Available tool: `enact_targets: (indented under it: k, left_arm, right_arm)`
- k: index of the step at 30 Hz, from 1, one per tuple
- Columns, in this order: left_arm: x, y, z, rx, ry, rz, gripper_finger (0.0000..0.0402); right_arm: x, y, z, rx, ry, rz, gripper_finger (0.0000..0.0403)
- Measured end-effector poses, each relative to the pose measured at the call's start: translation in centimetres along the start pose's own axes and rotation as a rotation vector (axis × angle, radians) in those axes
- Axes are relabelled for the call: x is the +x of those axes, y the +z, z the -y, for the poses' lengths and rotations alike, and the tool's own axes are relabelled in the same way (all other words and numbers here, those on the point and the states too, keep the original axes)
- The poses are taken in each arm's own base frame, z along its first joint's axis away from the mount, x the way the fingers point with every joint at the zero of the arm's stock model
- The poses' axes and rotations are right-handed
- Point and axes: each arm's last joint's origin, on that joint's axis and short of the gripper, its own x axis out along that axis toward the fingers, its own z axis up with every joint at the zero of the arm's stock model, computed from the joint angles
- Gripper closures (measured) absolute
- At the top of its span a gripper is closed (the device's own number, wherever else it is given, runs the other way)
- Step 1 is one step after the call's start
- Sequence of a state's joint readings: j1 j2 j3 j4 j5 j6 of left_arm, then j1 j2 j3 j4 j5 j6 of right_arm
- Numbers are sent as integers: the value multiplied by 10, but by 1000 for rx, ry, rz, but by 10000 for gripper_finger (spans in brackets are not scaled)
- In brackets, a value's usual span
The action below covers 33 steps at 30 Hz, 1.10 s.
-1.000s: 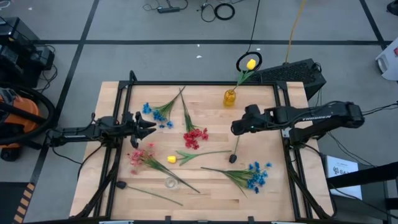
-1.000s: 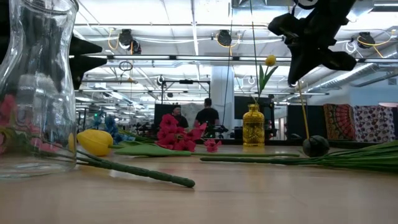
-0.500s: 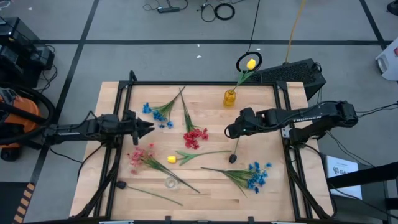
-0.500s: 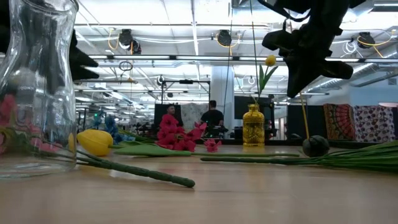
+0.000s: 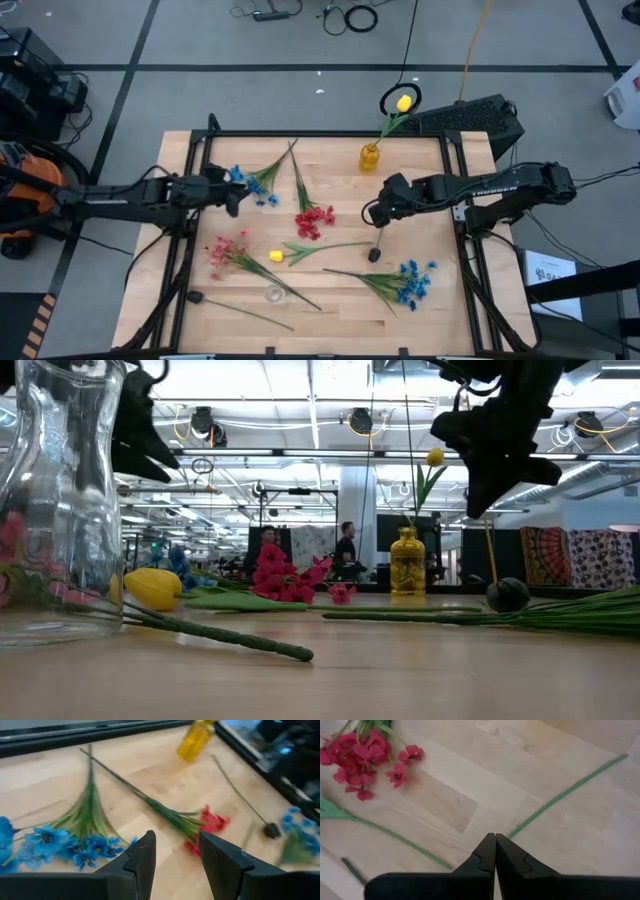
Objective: Sort flowers into vase by color
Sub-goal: Put the pink flowers into the yellow vase
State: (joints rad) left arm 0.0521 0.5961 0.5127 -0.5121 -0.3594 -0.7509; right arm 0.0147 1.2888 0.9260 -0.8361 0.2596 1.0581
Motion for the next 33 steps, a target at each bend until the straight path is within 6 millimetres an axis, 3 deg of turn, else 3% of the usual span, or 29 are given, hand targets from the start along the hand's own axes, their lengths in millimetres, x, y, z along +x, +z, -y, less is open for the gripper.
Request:
enact_targets:
  k: [7, 13, 18, 23, 33]
  left_arm:
    - [19, 27, 25, -113, 148, -76, 247]
    - [30, 63, 32, -136, 335, -145, 247]
    - [39, 84, 37, -127, 301, -205, 247]
    - [42, 81, 46, -159, 266, -245, 247]
    - [28, 49, 81, -253, 232, -270, 247]
  right_arm:
    - [0, 0, 1, -93, -5, -5, 401]
    - [0, 0, 0, -156, -2, -5, 401]
    - [0, 0, 1, -205, -2, -5, 401]
    - [0, -1, 0, -256, 10, -26, 401]
    - [0, -1, 0, -323, 25, -42, 401]
